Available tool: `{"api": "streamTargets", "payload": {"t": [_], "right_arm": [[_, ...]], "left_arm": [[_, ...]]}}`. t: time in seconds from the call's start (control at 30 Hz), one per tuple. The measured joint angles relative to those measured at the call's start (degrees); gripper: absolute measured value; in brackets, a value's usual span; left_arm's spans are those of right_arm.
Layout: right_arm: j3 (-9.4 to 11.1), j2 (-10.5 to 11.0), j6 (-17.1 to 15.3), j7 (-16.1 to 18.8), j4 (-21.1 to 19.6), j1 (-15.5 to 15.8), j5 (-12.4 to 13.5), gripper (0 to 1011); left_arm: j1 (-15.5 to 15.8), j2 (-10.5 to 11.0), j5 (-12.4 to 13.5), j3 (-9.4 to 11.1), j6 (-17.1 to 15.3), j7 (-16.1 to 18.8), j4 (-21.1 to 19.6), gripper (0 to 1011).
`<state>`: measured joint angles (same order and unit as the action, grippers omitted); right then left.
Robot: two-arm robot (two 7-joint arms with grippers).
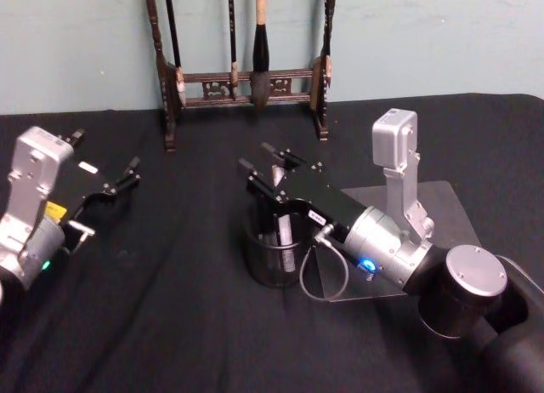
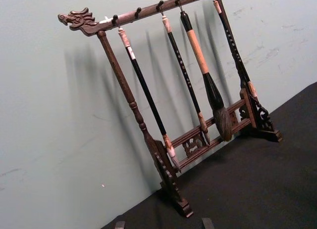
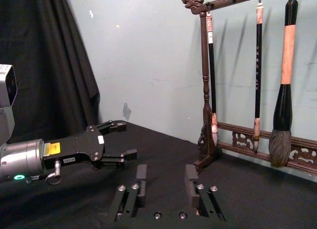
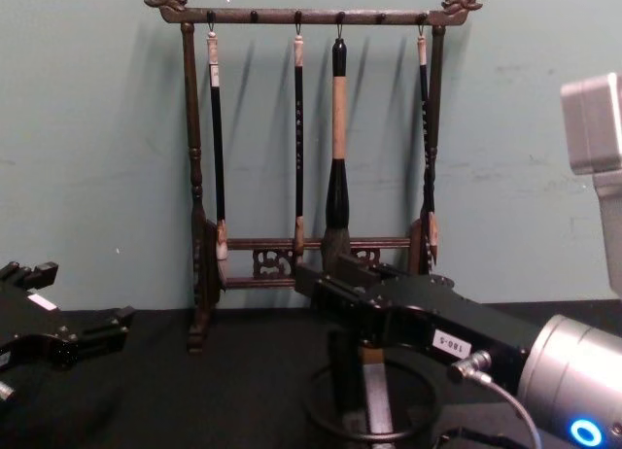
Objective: Pick up the water-based marker from the table and place it into the pen holder.
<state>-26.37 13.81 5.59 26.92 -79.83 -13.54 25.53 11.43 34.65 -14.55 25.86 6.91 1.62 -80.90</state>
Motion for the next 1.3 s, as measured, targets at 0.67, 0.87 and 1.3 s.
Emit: {"api": "streamTargets", "payload": {"t": [0.67, 0.87, 1.3], "right_arm": [[0.2, 0.04, 0.05, 0.52, -0.2, 0.02, 0.57, 1002], [0.83, 0.41, 0.94, 0.86, -1.81, 0.22, 1.68, 1002], [4.6, 2.17, 2.74, -1.21, -5.79, 0.05, 2.97, 1003]], "left_arm": [[0.0, 0.0, 0.0, 0.0, 0.0, 0.0, 0.0, 1001], [0.0, 0.0, 0.0, 0.0, 0.0, 0.0, 0.0, 1001], [0.0, 0.0, 0.0, 0.0, 0.0, 0.0, 0.0, 1001]]}}
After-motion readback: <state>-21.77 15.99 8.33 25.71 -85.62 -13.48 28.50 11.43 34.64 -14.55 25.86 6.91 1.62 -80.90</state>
